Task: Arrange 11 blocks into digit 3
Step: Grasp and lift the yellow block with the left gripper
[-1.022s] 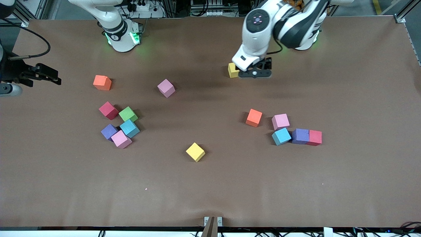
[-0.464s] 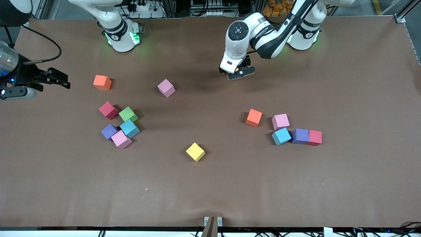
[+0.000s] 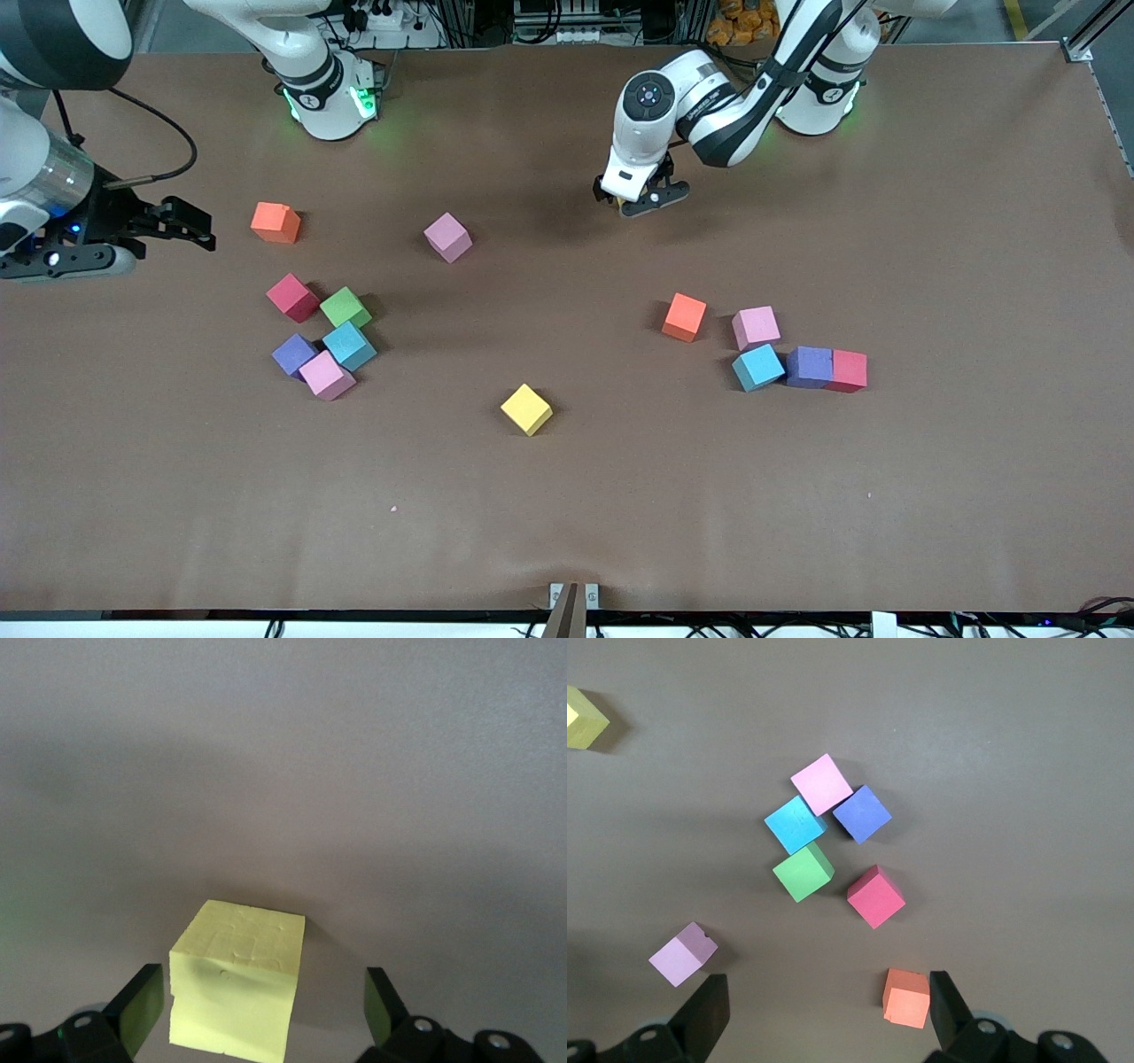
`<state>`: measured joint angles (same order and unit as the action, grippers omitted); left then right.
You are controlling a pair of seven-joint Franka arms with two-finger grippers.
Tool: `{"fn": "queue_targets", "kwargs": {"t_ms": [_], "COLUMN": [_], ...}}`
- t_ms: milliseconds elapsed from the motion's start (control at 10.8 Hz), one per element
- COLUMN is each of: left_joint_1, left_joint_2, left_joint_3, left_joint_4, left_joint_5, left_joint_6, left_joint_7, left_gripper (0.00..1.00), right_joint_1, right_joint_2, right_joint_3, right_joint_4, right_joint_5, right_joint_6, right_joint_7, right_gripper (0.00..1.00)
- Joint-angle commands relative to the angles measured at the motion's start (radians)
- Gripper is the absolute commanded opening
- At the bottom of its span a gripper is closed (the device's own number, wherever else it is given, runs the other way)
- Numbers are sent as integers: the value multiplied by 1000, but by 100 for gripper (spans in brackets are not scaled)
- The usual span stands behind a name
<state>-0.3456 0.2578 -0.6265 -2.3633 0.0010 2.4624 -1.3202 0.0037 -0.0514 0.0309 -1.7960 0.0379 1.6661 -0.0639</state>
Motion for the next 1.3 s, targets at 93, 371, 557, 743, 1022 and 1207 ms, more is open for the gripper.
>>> {"fn": "queue_targets", "kwargs": {"t_ms": [93, 371, 557, 743, 1022, 1207], "left_joint_1": [-3, -4, -4, -1, 5, 5], "left_joint_2": [34, 35, 32, 18, -5, -2], "left_joint_3": [-7, -9, -10, -15, -18, -18], "left_joint_4": [-34, -54, -54, -45, -11, -10], "left_joint_5": [-9, -3, -3, -3, -3, -3], "left_joint_6": [99, 99, 92, 48, -38, -40], "left_joint_7": [-27, -28, -28, -28, -28, -27], "left_gripper": [100, 100, 100, 100, 100, 100], "right_joint_1": [-8, -10, -13, -11, -28, -28], "right_joint_2": [-41, -39, -38, -33, -39, -42], "right_joint_3": [1, 3, 3, 1, 3, 3], "right_joint_4": [-45, -71, -71, -75, -75, -71], "right_joint_5": [57, 57, 57, 57, 57, 57], "right_joint_6": [-5, 12, 12, 18, 9, 7], "right_joint_7": [6, -2, -13, -17, -46, -48], "right_gripper": [100, 100, 100, 100, 100, 100]}}
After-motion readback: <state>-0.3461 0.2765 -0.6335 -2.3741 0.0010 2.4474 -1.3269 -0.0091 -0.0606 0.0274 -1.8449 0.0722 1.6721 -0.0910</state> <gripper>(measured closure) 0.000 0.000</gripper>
